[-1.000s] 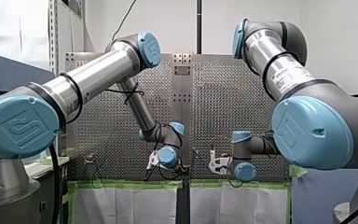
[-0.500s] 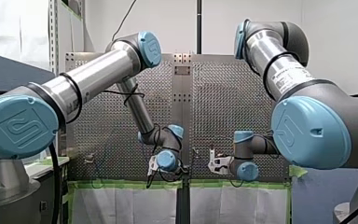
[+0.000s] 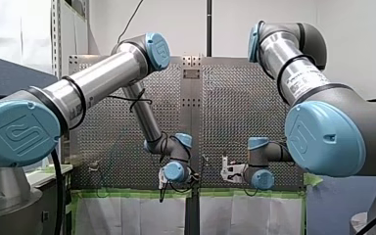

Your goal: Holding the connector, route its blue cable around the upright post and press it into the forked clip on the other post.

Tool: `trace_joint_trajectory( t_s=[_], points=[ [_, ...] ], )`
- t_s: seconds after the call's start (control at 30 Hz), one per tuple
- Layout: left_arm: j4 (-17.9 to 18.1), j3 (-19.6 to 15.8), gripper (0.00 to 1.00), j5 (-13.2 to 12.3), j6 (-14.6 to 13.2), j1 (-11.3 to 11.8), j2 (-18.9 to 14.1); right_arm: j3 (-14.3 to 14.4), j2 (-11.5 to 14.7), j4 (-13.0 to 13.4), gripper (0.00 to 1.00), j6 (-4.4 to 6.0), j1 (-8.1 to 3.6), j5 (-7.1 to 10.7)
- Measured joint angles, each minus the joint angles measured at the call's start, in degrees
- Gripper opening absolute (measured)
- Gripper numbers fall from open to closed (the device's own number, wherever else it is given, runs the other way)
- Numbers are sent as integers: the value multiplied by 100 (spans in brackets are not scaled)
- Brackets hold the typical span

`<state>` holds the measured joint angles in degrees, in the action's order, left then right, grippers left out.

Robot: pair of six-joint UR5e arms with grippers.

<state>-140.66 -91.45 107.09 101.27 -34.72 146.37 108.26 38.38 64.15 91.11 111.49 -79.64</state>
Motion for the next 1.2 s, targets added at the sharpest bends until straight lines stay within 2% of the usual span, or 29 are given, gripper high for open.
trace_joint_trajectory(
  t_s=[0.23, 0.33, 0.8, 1.0, 1.2],
  points=[
    [330, -2, 100, 110, 331, -115, -1, 0, 0, 78, 0, 174, -102, 190],
    [467, -2, 100, 225, 466, -185, -1, 1, 0, 89, 0, 209, -140, 290],
    [1100, -3, 100, 860, 1108, -546, -1, 0, 0, 65, 0, 236, -257, 400],
    [1251, -2, 100, 1165, 1381, -693, -1, -2, 0, 57, 0, 242, -307, 406],
    [1283, -3, 100, 1445, 1260, -767, -1, 1, 0, 55, 0, 246, -336, 412]
  ],
)
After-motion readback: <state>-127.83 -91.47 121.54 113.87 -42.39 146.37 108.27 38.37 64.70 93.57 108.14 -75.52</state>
